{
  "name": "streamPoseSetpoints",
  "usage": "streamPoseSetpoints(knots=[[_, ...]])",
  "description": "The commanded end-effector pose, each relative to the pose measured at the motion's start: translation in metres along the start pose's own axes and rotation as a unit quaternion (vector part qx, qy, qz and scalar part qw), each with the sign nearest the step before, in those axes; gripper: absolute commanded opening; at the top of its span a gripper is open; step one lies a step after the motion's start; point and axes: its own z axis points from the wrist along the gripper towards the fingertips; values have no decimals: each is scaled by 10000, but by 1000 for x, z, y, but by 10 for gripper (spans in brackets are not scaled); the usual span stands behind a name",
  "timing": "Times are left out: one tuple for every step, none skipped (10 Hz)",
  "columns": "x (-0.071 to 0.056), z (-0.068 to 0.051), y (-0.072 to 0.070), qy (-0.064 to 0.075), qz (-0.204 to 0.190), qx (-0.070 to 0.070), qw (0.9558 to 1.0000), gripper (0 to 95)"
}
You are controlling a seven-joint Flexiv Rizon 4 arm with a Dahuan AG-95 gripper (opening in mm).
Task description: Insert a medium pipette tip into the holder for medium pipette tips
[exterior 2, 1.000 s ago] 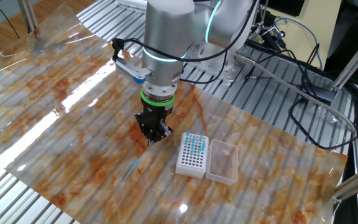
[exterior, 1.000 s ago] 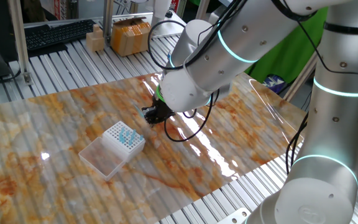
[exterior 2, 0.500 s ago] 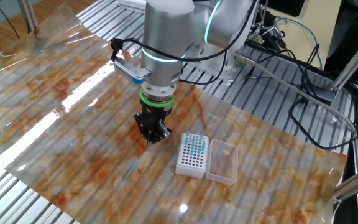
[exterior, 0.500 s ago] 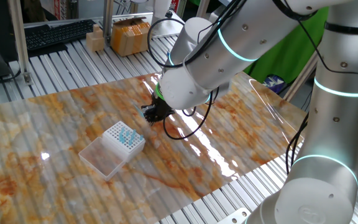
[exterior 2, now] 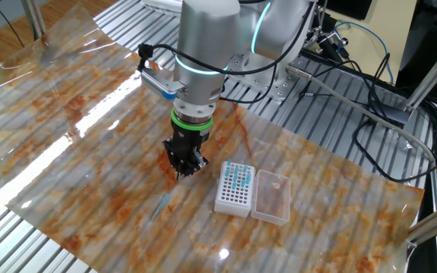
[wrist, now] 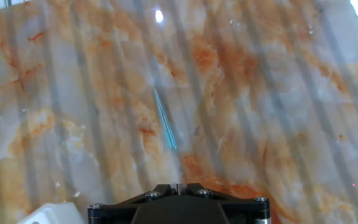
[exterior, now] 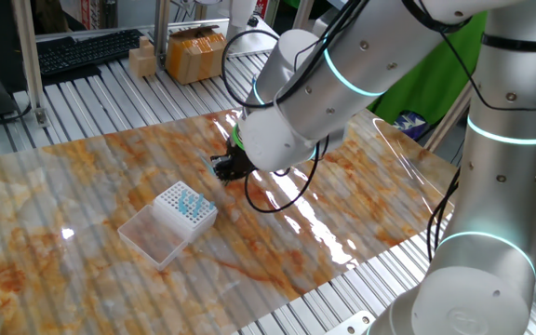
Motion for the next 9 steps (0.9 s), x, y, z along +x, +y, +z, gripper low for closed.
streamPoseSetpoints(knots=[[-2,-1,1,-52,-11,-21,10000,190],[-3,-1,1,-55,-13,-23,10000,190],[-5,-1,1,-58,-30,-24,10000,190],[-9,-2,2,-59,-46,-22,10000,190],[-11,-2,2,-65,-61,-22,10000,190],[-13,-2,2,-64,-71,-26,10000,190],[-15,-2,2,-79,-71,-27,9999,190],[-16,-2,2,-112,-74,-36,9999,190],[-16,-1,2,-117,-88,-36,9999,190]])
